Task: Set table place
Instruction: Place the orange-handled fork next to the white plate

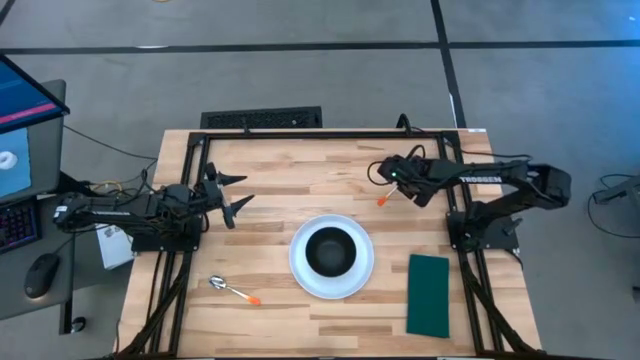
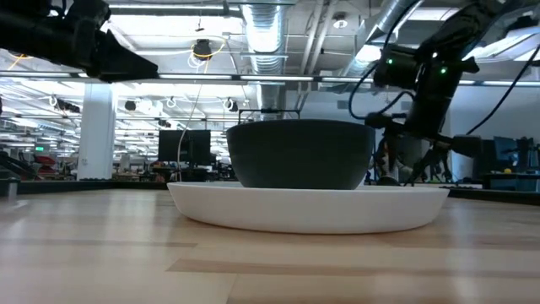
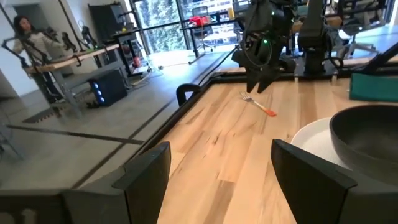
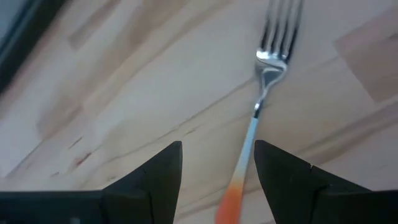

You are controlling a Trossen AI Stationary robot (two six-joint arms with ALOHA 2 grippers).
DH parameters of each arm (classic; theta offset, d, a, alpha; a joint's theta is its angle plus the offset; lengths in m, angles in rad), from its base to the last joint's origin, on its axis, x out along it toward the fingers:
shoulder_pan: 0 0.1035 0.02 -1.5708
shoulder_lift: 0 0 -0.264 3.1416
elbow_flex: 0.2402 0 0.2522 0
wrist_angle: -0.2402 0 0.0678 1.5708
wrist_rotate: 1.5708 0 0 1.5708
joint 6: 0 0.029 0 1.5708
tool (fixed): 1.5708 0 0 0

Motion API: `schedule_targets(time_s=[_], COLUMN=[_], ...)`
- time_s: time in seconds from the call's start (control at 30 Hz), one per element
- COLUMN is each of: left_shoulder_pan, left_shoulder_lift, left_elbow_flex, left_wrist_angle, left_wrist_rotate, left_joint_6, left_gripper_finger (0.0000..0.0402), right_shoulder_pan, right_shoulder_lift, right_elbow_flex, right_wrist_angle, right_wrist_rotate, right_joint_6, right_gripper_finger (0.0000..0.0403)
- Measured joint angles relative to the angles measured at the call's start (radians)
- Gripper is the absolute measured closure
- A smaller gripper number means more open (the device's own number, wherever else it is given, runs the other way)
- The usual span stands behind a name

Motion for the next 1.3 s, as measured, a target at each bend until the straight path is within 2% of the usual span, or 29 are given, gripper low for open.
schedule_targets(time_s=[0.43, 0.83, 1.07, 1.3], left_shoulder_pan=[0.000, 0.000, 0.000, 0.000], left_shoulder_lift=[0.000, 0.000, 0.000, 0.000], left_elbow_flex=[0.000, 0.000, 0.000, 0.001], left_wrist_angle=[-0.028, -0.039, -0.039, -0.039], left_wrist_rotate=[0.000, 0.000, 0.000, 0.000], left_joint_6=[0.015, 0.015, 0.016, 0.033], left_gripper_finger=[0.0134, 0.0134, 0.0134, 0.0134], right_shoulder_pan=[-0.002, -0.057, -0.090, -0.116], right_shoulder_lift=[0.122, 0.138, 0.137, 0.137], right_elbow_flex=[0.000, 0.000, 0.001, 0.108], right_wrist_angle=[0.015, 0.012, 0.011, -0.203], right_wrist_rotate=[-0.022, -0.020, -0.084, -0.096], right_joint_6=[0.116, 0.119, 0.093, 0.041], right_gripper_finger=[0.0179, 0.0179, 0.0179, 0.0179])
